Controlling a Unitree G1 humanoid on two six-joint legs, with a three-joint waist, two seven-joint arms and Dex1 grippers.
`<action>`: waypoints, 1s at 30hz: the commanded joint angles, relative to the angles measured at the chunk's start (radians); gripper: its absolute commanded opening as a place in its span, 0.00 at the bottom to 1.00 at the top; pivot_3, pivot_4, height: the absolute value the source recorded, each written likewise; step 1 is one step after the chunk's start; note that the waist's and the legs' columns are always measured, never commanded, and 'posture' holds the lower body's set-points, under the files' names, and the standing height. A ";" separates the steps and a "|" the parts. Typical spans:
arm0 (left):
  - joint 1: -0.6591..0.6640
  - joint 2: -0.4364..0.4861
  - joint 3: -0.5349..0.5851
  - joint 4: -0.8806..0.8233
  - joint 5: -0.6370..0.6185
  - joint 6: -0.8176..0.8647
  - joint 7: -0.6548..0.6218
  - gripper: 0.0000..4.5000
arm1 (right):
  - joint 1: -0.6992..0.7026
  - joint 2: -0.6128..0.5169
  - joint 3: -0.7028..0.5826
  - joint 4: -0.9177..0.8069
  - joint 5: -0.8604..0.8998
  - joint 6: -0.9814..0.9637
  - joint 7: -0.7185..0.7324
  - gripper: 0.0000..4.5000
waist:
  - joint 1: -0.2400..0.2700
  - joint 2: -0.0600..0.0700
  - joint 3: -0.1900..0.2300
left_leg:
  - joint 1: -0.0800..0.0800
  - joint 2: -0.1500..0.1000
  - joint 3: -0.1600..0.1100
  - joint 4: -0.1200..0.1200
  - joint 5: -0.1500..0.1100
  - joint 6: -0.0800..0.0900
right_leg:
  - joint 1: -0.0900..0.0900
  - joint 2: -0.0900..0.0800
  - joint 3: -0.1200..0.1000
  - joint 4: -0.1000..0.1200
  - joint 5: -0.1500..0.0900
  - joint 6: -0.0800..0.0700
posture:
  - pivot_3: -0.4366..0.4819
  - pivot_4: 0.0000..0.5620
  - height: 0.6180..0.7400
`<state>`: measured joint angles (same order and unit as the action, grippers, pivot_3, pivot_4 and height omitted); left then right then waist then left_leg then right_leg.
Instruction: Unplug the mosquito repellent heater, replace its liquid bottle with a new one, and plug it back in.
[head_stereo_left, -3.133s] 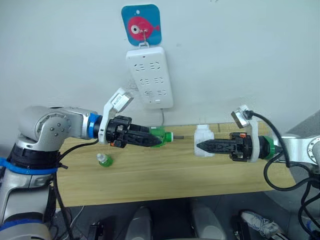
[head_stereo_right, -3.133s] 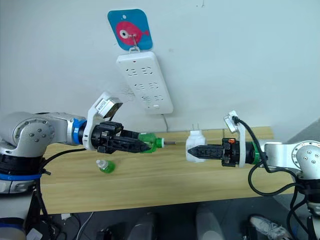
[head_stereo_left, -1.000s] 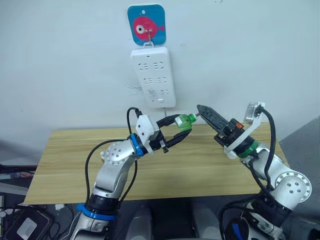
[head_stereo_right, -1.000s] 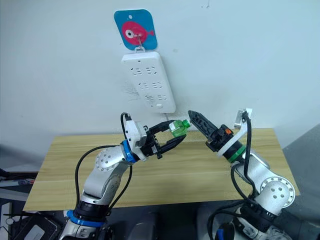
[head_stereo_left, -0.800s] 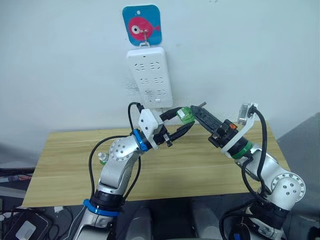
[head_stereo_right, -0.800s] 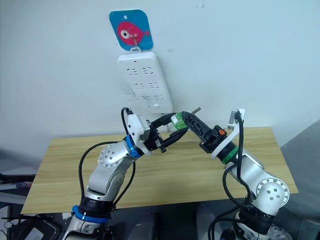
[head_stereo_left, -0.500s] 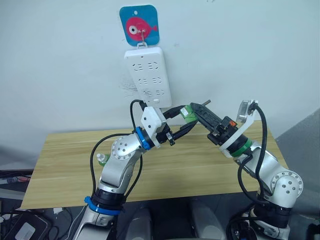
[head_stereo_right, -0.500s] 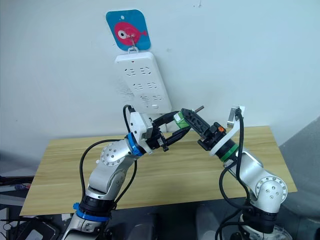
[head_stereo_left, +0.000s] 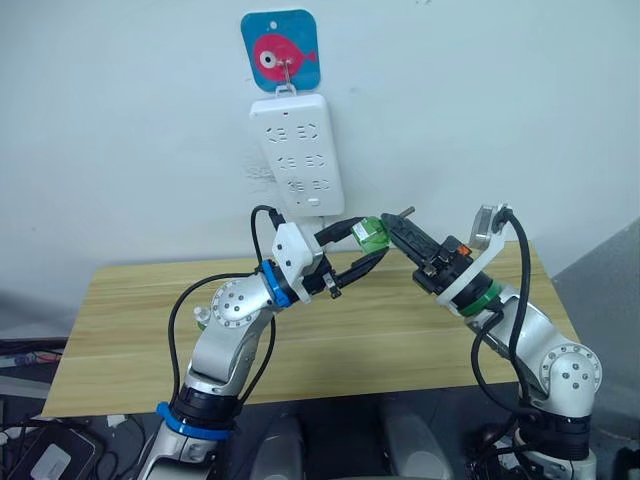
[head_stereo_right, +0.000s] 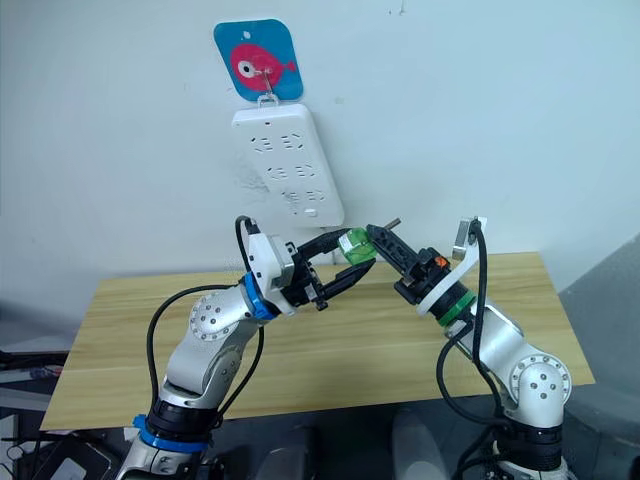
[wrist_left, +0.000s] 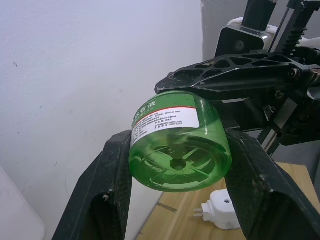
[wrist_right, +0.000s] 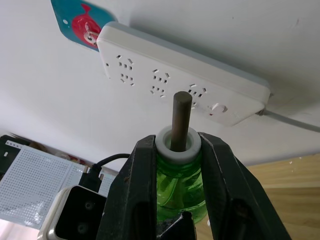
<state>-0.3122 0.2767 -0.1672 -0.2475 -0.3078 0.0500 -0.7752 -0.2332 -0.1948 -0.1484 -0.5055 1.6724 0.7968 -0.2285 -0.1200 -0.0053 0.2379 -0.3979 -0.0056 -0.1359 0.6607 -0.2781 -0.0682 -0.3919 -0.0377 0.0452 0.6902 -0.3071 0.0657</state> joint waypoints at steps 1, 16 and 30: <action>0.017 0.037 -0.006 -0.009 -0.007 0.013 -0.033 0.72 | -0.006 -0.019 0.016 -0.050 0.047 -0.038 0.007 0.18 | 0.000 0.000 0.000 | 0.000 0.000 0.000 0.000 0.000 0.000 | 0.000 0.000 0.000 0.000 0.000 0.000 | 0.31 0.37 0.95; 0.128 0.489 -0.007 -0.069 -0.099 0.313 -0.372 1.00 | 0.061 -0.303 0.356 0.257 -1.129 -0.469 0.401 0.18 | 0.009 0.000 0.000 | 0.001 0.000 0.001 -0.002 0.000 0.000 | -0.001 0.001 0.000 -0.001 -0.001 0.000 | 0.37 0.38 0.95; 0.126 0.417 -0.021 -0.123 -0.062 0.366 -0.272 1.00 | -0.126 -0.078 0.326 1.003 -1.544 -0.979 0.465 0.18 | 0.014 0.000 0.000 | 0.001 0.001 0.002 -0.001 0.000 0.000 | -0.004 0.000 0.001 0.005 -0.001 -0.001 | 0.40 0.39 0.95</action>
<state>-0.1957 0.6899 -0.1920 -0.3366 -0.3734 0.4310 -1.0531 -0.3421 -0.2765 0.2050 0.4938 0.1381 -0.1366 0.2229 -0.1061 -0.0056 0.2382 -0.3971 -0.0051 -0.1345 0.6595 -0.2780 -0.0684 -0.3957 -0.0373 0.0465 0.6951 -0.3080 0.0643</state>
